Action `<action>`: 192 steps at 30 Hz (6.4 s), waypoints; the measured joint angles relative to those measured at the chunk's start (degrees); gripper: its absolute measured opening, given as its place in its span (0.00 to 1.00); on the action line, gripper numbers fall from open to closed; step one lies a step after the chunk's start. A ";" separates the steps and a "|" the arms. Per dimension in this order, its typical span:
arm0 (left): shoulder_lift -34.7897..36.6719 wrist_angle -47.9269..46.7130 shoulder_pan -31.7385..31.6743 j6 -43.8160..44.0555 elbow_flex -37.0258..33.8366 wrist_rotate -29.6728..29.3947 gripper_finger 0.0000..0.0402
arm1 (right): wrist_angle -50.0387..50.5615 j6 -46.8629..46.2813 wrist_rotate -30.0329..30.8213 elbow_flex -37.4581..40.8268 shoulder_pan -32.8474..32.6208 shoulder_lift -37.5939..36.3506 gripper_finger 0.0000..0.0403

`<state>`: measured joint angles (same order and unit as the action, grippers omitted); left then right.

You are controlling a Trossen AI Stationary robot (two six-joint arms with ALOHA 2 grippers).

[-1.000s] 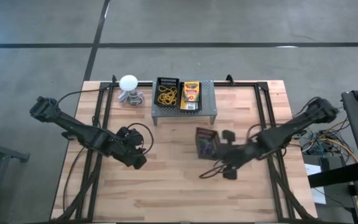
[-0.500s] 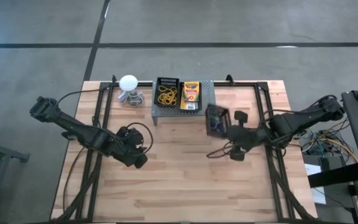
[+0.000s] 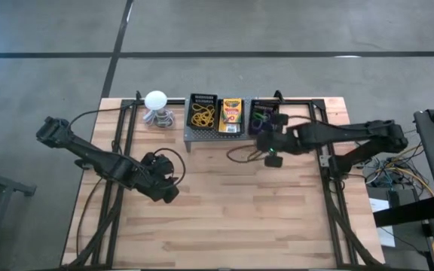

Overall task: Pick & Place Office Desk Supplies
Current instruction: Put the black bin on the shelf, then return to Home Position

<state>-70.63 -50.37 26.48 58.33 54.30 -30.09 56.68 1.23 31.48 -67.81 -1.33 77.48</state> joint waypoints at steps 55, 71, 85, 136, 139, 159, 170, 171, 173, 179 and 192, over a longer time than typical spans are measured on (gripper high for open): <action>0.00 -0.20 0.04 -1.31 0.00 0.46 0.41 | -0.11 9.26 -10.18 -10.57 9.21 6.70 0.30; 0.31 0.02 0.04 -14.86 3.48 -1.21 0.41 | -8.67 3.88 -11.12 0.14 3.94 -12.29 0.29; 0.31 -0.83 -0.07 -31.65 3.54 -2.79 0.41 | -31.15 -1.05 -19.78 27.55 2.33 -41.56 0.29; 34.79 0.23 -0.15 -8.54 -11.17 -20.41 0.41 | -60.41 -12.68 -22.45 67.31 2.35 -64.88 0.28; 40.90 14.92 -0.16 -16.63 -19.67 -18.82 0.41 | -59.82 -13.14 -22.47 67.30 2.35 -64.88 0.27; 70.64 61.51 -4.76 -46.61 -52.03 -2.10 0.41 | -59.81 -12.86 -22.43 67.28 2.35 -64.13 0.26; 70.55 57.86 -8.03 -44.39 -53.94 -5.06 0.41 | -59.27 -13.06 -22.49 67.28 2.35 -63.85 0.28; 70.55 57.36 -8.11 -44.55 -53.95 -5.08 0.41 | -59.27 -13.06 -22.51 67.28 2.35 -63.87 0.27; 70.53 56.60 -8.11 -46.35 -53.94 -5.91 0.41 | -59.15 -13.06 -22.49 67.28 2.35 -63.85 0.27; 70.40 53.90 -8.09 -54.42 -53.95 -9.79 0.41 | -58.93 -13.06 -22.49 67.28 2.35 -63.85 0.25; 70.38 53.74 -8.09 -54.93 -53.94 -9.81 0.41 | -58.77 -13.04 -22.49 67.28 2.35 -63.83 0.25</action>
<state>-0.25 3.38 18.39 3.39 0.36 -39.90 -2.09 -11.81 8.99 -0.54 1.02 13.65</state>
